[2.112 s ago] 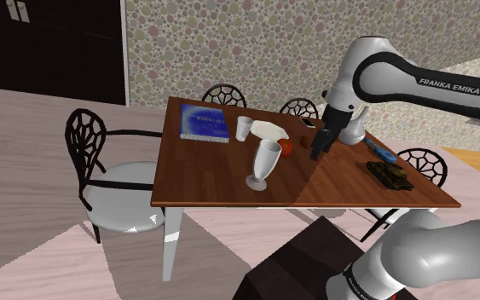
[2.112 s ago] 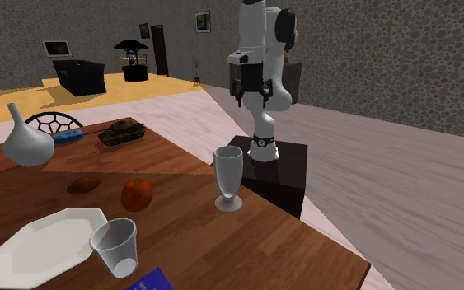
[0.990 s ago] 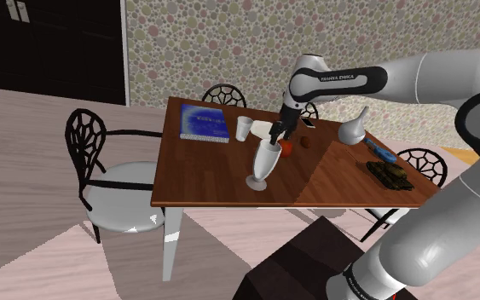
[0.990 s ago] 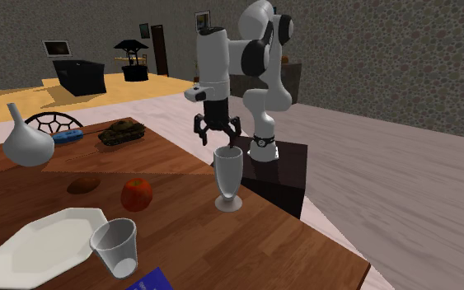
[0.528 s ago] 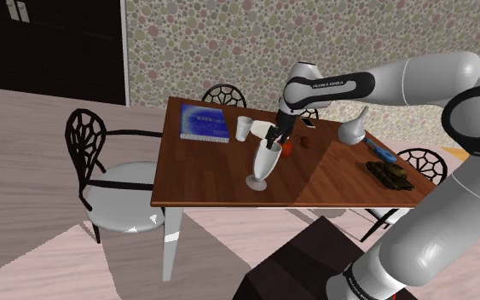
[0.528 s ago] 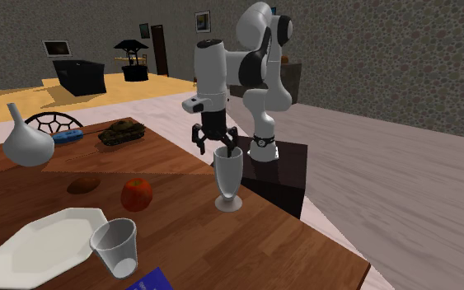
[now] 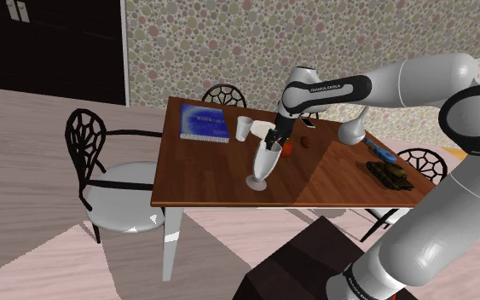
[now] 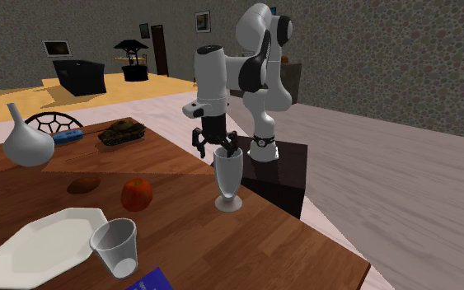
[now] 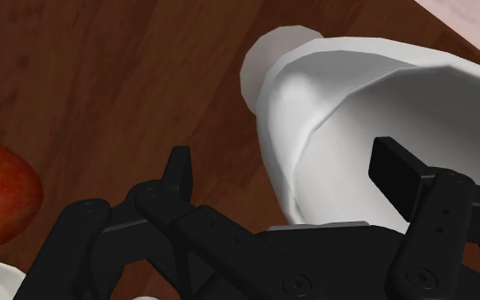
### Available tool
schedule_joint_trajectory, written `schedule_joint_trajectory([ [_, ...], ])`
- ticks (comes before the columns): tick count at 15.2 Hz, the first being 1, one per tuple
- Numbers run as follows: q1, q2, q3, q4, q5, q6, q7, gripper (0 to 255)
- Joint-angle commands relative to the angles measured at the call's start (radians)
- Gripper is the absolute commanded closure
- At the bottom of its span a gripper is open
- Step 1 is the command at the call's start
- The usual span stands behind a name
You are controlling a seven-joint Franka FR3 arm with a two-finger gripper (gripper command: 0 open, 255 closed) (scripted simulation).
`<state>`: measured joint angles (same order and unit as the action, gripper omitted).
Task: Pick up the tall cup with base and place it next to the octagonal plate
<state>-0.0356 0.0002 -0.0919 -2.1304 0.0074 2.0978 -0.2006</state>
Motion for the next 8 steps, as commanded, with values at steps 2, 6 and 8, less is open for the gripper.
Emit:
schedule_joint_trajectory([
  [2,0.000,0.000,0.000,0.000,0.000,0.000,0.000,255],
  [6,0.000,0.000,0.000,0.000,0.000,0.000,0.000,255],
  [8,0.000,0.000,0.000,0.000,0.000,0.000,0.000,255],
])
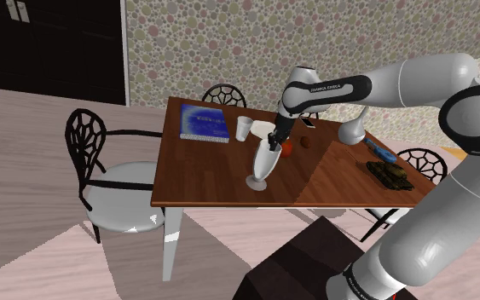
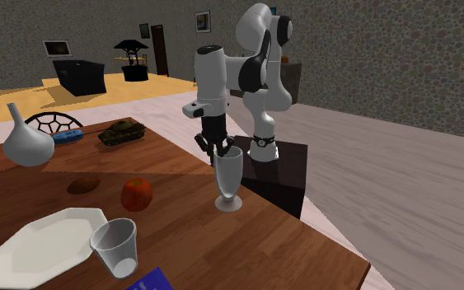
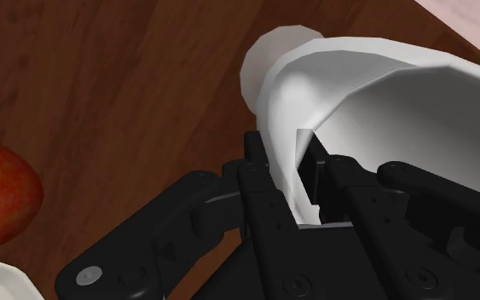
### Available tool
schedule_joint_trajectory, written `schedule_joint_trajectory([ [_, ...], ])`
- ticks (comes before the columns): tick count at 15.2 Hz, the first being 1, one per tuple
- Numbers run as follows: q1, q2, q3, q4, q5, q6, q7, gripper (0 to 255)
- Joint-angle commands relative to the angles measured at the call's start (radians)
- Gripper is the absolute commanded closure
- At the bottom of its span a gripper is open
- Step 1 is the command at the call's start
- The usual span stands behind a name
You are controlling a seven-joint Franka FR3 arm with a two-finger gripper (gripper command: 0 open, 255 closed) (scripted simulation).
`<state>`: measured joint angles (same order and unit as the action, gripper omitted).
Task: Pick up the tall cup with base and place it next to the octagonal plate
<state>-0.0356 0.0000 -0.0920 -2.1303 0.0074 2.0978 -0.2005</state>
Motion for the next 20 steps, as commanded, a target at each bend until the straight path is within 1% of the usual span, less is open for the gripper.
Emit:
schedule_joint_trajectory([
  [1,0.000,0.000,0.000,0.000,0.000,0.000,0.000,255],
  [3,0.000,0.000,0.000,0.000,0.000,0.000,0.000,255],
  [20,0.001,-0.064,0.001,0.159,-0.007,-0.223,0.006,255],
])
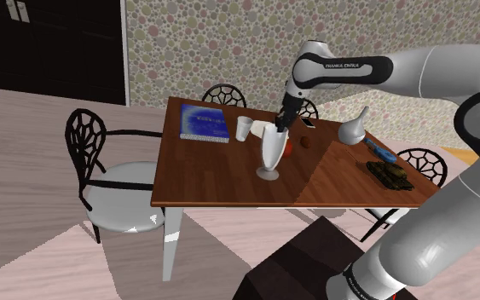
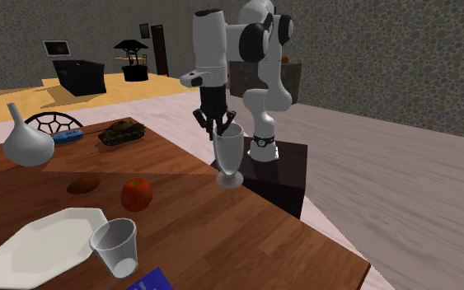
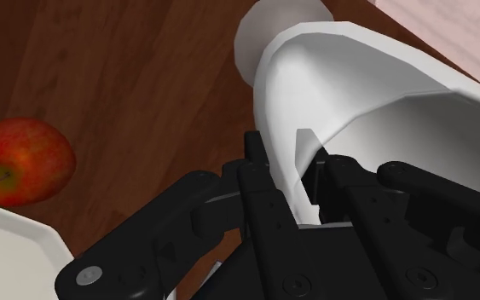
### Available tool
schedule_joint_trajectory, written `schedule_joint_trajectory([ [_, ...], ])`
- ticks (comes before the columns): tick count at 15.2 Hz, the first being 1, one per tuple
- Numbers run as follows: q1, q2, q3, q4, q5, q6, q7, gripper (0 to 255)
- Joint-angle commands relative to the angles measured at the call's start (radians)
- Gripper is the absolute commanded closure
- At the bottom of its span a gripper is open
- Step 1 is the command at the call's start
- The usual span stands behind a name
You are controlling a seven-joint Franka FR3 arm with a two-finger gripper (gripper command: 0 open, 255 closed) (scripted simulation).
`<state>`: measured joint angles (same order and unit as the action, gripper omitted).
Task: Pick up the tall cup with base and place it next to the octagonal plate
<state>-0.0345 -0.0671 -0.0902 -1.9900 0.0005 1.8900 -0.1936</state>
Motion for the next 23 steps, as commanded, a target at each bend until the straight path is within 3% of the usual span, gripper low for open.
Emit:
schedule_joint_trajectory([
  [1,0.000,0.001,0.000,0.030,0.000,-0.029,-0.001,255],
  [23,0.000,0.015,0.000,0.343,0.001,-0.328,0.000,255],
])
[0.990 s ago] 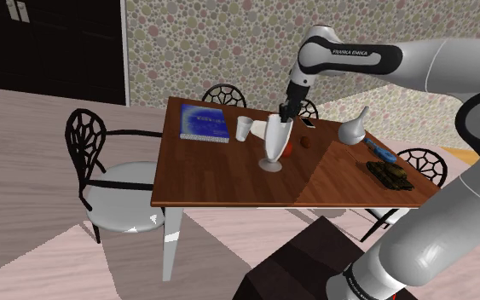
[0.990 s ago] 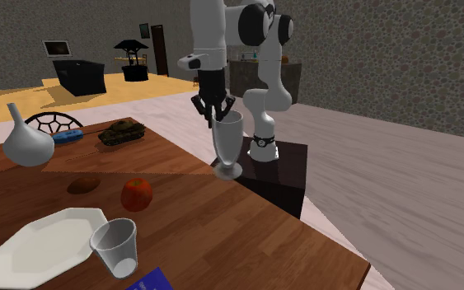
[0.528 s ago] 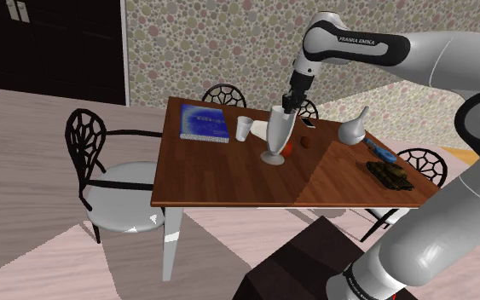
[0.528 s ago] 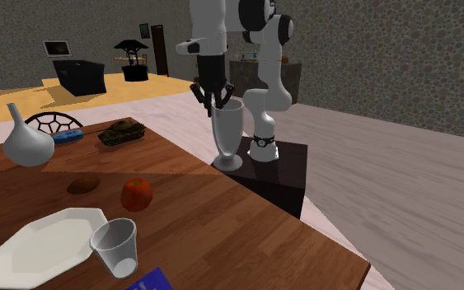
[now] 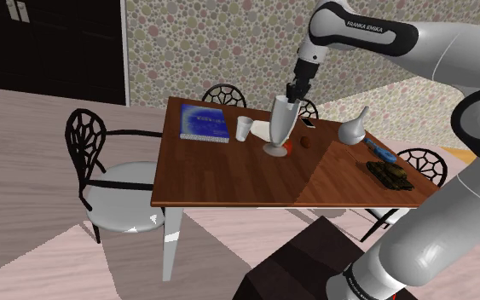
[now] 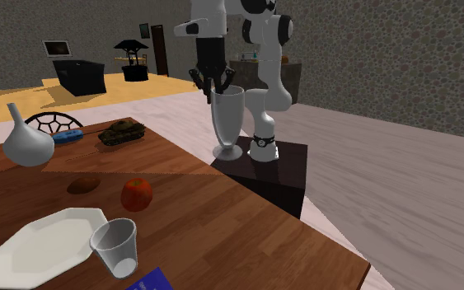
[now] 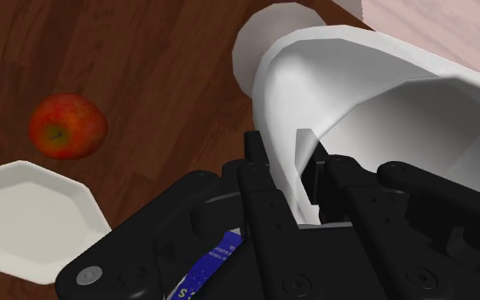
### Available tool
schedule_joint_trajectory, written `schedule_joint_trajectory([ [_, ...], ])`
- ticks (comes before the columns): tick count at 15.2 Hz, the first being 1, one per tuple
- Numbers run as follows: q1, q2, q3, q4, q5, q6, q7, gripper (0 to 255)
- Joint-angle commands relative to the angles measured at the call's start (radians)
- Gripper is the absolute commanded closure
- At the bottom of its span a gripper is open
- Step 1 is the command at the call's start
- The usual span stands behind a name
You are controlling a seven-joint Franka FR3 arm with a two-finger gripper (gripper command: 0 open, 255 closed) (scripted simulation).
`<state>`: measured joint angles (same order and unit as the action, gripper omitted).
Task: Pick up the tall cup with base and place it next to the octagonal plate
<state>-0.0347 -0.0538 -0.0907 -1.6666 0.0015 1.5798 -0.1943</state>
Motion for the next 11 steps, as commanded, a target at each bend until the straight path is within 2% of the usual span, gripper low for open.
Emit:
schedule_joint_trajectory([
  [1,0.000,0.005,0.000,0.037,0.001,-0.032,0.000,255],
  [11,-0.001,0.056,-0.002,0.238,0.005,-0.182,-0.002,255],
])
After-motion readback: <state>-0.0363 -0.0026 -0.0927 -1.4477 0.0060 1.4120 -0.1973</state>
